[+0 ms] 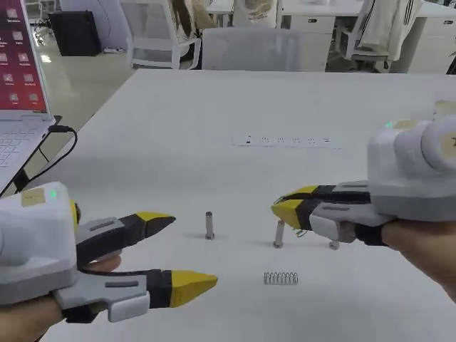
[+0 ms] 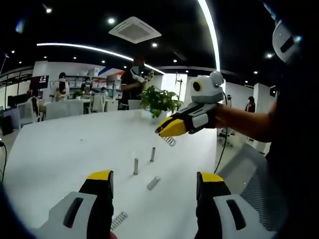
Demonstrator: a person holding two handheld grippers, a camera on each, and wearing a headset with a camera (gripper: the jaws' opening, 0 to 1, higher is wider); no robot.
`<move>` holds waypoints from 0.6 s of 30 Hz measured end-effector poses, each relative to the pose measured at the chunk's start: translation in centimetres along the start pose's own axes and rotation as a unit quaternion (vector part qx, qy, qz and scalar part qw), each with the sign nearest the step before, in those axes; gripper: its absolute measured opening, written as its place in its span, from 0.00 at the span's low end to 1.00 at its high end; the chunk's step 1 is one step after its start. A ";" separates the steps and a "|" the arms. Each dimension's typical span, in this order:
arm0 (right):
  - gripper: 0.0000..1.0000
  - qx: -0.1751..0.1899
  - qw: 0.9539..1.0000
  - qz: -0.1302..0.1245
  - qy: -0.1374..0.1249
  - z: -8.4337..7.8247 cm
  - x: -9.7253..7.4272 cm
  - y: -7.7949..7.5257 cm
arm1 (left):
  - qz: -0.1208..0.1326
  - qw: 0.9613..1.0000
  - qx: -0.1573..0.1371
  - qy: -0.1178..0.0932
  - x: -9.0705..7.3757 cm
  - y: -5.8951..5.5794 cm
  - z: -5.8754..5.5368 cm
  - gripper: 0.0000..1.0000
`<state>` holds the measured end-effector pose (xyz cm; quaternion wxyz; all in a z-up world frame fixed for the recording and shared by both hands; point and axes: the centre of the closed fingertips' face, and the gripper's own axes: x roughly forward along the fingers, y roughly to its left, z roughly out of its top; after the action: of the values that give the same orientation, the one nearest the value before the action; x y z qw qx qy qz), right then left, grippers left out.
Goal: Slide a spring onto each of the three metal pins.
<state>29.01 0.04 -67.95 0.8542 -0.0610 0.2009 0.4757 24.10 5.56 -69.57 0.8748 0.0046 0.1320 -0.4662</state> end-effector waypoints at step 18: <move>0.08 0.085 0.995 0.036 -0.044 0.8 1.0 1.0 | -0.076 0.993 -0.081 -0.038 6.2 -0.9 1.9 0.46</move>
<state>28.82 1.62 -67.54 0.8467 0.0398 0.2044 0.4896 27.06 -0.27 -69.13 0.8387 -0.0941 0.1355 -0.5191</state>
